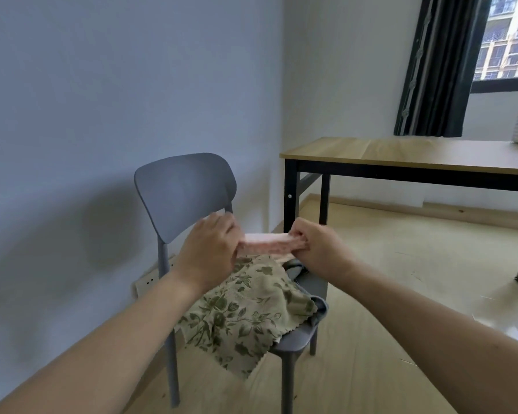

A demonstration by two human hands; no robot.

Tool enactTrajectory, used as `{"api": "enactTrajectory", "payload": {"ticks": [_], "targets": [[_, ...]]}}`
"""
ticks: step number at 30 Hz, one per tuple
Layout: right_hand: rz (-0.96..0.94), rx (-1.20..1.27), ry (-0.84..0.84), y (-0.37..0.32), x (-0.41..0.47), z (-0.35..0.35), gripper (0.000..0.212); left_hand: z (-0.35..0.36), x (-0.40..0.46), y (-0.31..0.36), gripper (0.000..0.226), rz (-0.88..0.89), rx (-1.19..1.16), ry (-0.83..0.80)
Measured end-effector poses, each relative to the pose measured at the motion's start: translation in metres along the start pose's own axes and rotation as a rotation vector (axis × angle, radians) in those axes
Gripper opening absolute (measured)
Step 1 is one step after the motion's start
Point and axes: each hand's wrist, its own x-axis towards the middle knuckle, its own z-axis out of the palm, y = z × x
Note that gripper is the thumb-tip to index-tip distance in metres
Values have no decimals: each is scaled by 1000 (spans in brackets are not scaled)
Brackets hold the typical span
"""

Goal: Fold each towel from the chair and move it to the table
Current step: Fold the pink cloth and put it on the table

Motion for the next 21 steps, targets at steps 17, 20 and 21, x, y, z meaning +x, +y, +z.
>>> {"api": "enactTrajectory", "payload": {"ticks": [17,20,21], "targets": [[469,142,-577,64,-29,61,14,65,-49,18,20,-511,-664,-799],[543,187,-503,73,-21,66,15,81,-38,18,12,-602,-658,-711],[563,189,-481,77,-20,69,16,86,-35,19,10,-633,-629,-700]]}}
